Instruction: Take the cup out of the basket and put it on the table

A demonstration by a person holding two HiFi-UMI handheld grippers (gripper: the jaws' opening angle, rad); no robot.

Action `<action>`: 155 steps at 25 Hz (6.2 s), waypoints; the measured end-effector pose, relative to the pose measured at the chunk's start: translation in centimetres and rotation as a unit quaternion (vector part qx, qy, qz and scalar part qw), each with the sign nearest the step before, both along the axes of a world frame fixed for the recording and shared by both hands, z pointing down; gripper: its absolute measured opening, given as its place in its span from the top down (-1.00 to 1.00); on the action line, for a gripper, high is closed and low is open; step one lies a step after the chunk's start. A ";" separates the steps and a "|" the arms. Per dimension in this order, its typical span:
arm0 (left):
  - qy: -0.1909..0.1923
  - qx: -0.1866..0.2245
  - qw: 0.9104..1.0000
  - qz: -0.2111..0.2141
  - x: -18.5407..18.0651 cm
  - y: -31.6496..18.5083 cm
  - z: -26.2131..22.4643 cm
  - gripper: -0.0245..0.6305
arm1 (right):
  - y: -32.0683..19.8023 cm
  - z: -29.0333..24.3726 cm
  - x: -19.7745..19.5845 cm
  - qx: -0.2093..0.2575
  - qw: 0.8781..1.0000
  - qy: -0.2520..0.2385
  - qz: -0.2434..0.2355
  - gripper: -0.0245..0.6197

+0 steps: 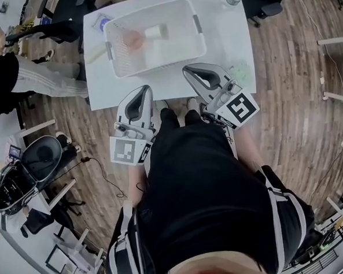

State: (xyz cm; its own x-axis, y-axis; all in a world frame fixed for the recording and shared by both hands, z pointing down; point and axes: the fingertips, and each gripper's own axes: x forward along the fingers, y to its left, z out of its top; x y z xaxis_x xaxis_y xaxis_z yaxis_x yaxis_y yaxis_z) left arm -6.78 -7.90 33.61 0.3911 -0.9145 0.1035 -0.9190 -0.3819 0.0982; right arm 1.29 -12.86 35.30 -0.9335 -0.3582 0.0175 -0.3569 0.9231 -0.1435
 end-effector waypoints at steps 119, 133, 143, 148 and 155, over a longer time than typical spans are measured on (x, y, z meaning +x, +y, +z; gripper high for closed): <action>0.014 -0.051 0.999 -0.004 -15.5 -3.0 4.3 0.86 | -12.3 28.1 -25.4 0.085 0.859 0.411 -0.294 0.31; 0.020 -0.051 0.998 -0.007 -15.8 -3.5 4.6 0.86 | -12.6 29.2 -25.3 0.107 0.844 0.428 -0.305 0.80; 0.033 -0.032 0.999 -0.006 -15.8 -3.4 3.6 0.86 | -12.4 28.4 -25.2 0.116 0.838 0.434 -0.309 0.81; 0.025 -0.043 0.999 -0.006 -15.6 -3.1 4.1 0.86 | -12.4 27.4 -25.2 0.120 0.843 0.427 -0.303 0.82; 0.028 -0.035 0.999 -0.001 -14.9 -3.0 3.6 0.86 | -12.1 24.7 -24.6 0.110 0.856 0.413 -0.291 0.82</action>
